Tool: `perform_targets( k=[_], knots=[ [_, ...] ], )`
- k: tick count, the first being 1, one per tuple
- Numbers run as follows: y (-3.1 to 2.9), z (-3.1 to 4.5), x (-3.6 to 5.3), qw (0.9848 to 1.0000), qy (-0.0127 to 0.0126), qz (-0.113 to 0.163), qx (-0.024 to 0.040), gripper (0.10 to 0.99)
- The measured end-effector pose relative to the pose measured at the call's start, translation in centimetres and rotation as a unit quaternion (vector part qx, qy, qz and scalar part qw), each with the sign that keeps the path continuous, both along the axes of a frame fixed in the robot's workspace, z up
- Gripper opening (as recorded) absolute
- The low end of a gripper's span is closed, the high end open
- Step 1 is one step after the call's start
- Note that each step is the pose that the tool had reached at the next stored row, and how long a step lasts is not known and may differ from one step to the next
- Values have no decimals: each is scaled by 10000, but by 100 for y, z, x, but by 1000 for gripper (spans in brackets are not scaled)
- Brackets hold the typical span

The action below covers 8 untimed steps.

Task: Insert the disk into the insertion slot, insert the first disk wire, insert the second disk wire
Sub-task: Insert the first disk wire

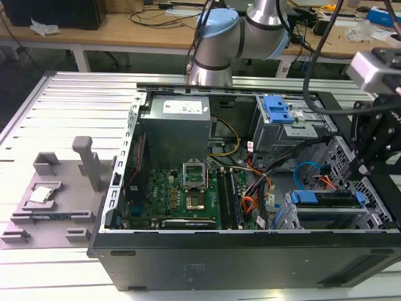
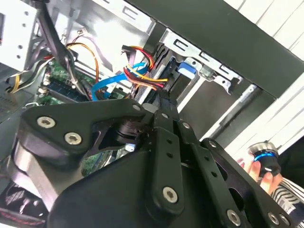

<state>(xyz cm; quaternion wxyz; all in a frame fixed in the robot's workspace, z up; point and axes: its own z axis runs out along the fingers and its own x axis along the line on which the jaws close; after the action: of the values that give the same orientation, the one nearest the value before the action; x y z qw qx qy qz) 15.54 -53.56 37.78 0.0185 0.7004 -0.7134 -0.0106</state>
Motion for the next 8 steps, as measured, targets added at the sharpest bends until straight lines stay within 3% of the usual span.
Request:
perform_targets(
  k=[2,4,8],
  knots=[
    [8,92,0,10000,0,0,0,106],
    [8,133,0,10000,0,0,-1,106],
    [8,137,0,10000,0,0,-1,106]
  ],
)
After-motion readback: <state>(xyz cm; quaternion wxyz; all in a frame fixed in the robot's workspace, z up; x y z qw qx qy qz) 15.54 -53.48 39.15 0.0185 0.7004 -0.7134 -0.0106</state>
